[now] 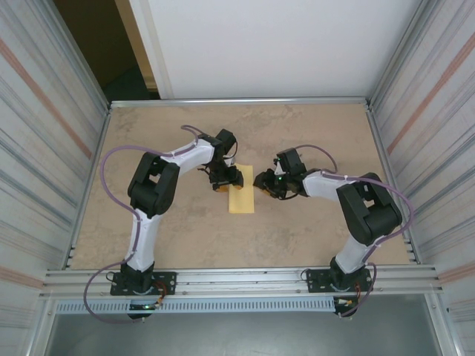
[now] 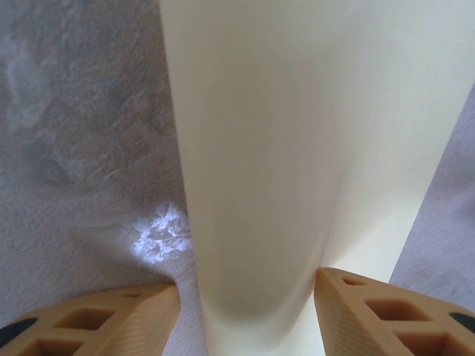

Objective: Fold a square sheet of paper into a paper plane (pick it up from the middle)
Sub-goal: Hold the square sheet of paper at the center of the table.

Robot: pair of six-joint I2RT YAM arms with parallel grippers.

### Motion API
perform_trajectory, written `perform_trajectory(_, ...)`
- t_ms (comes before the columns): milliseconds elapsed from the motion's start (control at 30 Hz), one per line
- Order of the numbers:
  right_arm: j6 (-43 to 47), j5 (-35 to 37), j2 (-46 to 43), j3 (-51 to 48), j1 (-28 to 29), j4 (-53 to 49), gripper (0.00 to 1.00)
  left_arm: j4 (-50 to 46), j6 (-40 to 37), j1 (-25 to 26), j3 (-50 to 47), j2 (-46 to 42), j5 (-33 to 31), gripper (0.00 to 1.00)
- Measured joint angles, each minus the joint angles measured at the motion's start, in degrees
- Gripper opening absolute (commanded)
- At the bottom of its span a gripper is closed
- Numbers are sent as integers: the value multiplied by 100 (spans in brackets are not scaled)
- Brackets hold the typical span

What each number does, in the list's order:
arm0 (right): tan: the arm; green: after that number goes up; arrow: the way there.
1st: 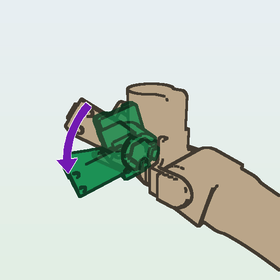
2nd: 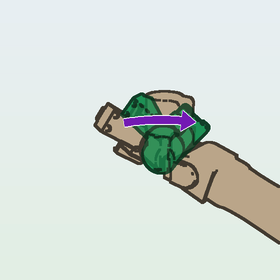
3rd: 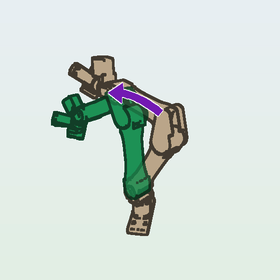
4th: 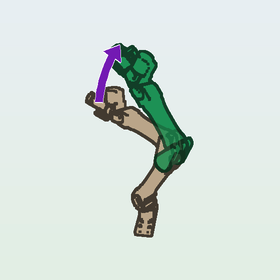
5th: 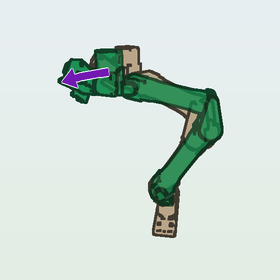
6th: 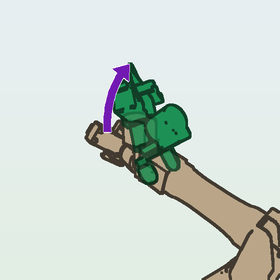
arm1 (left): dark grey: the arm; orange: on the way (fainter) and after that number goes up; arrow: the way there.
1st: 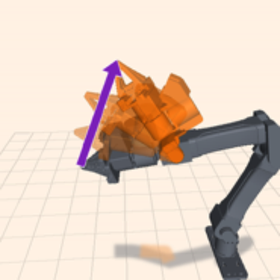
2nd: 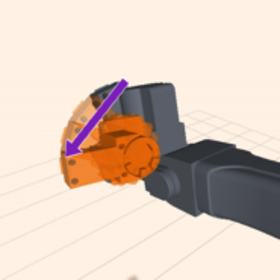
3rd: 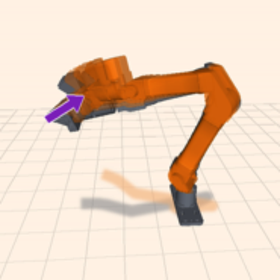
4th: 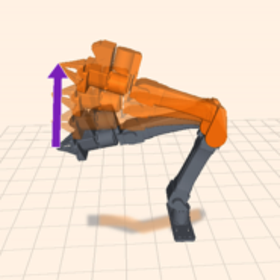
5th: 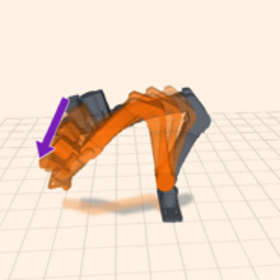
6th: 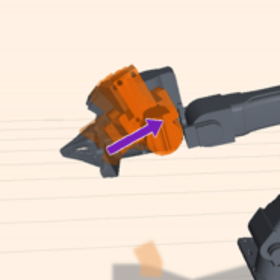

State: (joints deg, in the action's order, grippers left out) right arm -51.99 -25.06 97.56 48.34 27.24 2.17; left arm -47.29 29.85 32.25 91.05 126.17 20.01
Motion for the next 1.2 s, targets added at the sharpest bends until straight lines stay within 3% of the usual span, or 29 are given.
perform_trajectory(300,-17,-485,695,409,120,385,16,-28,-2,-4,24,22,15,57)
perform_trajectory(1200,179,-756,1274,728,111,142,9,-28,-7,-4,26,22,37,57)
